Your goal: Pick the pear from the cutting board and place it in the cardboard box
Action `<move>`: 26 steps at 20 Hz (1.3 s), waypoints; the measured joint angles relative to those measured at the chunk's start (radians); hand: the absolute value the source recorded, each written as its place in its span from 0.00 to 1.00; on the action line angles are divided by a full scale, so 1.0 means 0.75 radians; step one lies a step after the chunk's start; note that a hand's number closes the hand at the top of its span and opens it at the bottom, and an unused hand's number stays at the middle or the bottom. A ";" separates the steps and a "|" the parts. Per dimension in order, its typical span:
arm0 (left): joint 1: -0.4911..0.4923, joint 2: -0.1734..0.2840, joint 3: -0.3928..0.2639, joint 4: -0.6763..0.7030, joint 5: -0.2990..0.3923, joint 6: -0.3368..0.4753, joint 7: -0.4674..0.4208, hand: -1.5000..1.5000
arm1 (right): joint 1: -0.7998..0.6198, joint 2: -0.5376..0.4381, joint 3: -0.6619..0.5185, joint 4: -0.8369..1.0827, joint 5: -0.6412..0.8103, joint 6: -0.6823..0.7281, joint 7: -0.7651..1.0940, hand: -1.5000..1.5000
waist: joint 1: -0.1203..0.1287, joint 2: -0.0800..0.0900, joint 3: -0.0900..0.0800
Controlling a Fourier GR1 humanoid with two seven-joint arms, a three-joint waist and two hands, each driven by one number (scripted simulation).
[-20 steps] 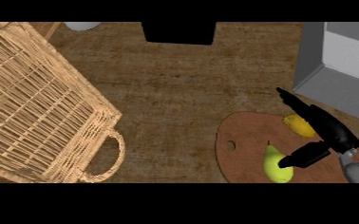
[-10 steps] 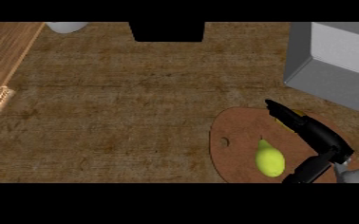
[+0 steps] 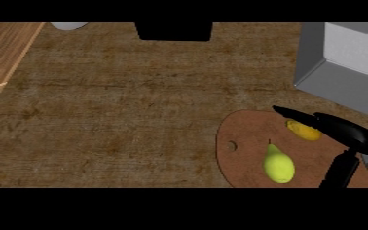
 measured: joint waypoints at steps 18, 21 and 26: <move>0.015 -0.041 0.016 -0.001 -0.002 0.069 -0.051 0.50 | -0.238 -0.038 0.295 0.041 0.284 0.295 0.056 0.00 | -0.001 0.018 0.004; 0.026 -0.044 0.019 -0.003 0.002 0.077 -0.053 0.50 | -0.264 -0.016 0.316 0.058 0.307 0.306 0.055 0.00 | -0.010 0.018 0.005; 0.045 -0.047 0.023 -0.003 0.004 0.091 -0.064 0.50 | -0.299 0.013 0.334 0.091 0.327 0.322 0.049 0.00 | -0.027 0.015 0.006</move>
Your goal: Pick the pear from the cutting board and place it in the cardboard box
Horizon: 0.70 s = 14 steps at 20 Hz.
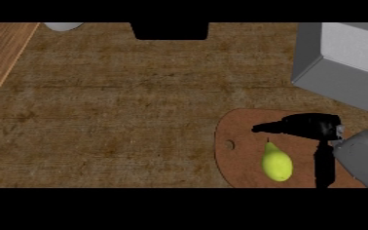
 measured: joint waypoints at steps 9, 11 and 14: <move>0.034 0.001 0.007 -0.006 0.013 0.013 -0.001 0.50 | -0.046 0.084 0.009 0.025 -0.025 0.032 -0.042 0.00 | -0.031 -0.005 0.001; 0.042 0.003 0.007 -0.008 0.015 0.016 -0.002 0.50 | -0.058 0.098 0.008 0.027 -0.031 0.036 -0.045 0.00 | -0.037 -0.007 0.000; 0.045 0.002 0.007 -0.007 0.008 0.024 -0.009 0.50 | -0.074 0.111 0.017 0.032 -0.033 0.049 -0.040 0.00 | -0.039 -0.008 -0.001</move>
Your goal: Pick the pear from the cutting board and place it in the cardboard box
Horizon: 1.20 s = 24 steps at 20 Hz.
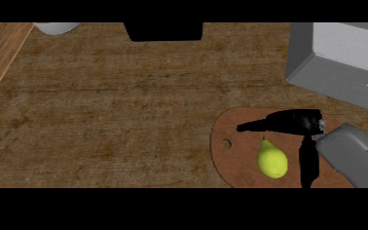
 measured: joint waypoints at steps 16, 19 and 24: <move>0.035 0.003 0.006 -0.003 0.011 0.015 -0.015 0.50 | -0.027 0.059 0.075 0.003 0.141 -0.077 0.092 1.00 | -0.029 -0.011 -0.003; 0.037 0.004 0.006 -0.001 0.010 0.016 -0.026 0.50 | -0.035 0.091 0.072 0.001 0.176 -0.142 0.101 1.00 | -0.030 -0.010 -0.003; 0.044 -0.002 0.006 0.003 0.010 0.025 -0.037 0.50 | -0.055 0.096 0.040 0.003 0.238 -0.259 0.087 1.00 | -0.037 -0.008 0.001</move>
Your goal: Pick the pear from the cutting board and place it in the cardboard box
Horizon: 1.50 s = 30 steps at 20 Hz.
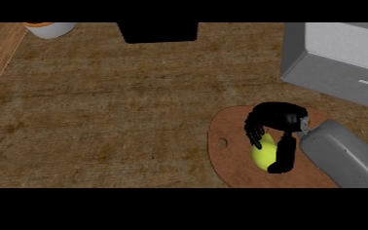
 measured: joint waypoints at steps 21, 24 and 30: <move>0.095 -0.033 0.010 0.018 0.026 0.015 -0.136 0.50 | -0.182 -0.545 -0.679 0.351 -0.041 -0.513 -0.719 1.00 | -0.076 0.017 0.032; 0.080 -0.035 0.012 0.019 0.024 0.016 -0.155 0.50 | -0.184 -0.566 -0.728 0.408 -0.071 -0.526 -0.851 1.00 | -0.057 0.028 0.029; 0.041 -0.036 0.012 0.019 0.020 0.016 -0.170 0.50 | -0.185 -0.579 -0.794 0.531 -0.148 -0.514 -1.005 1.00 | -0.014 0.045 0.021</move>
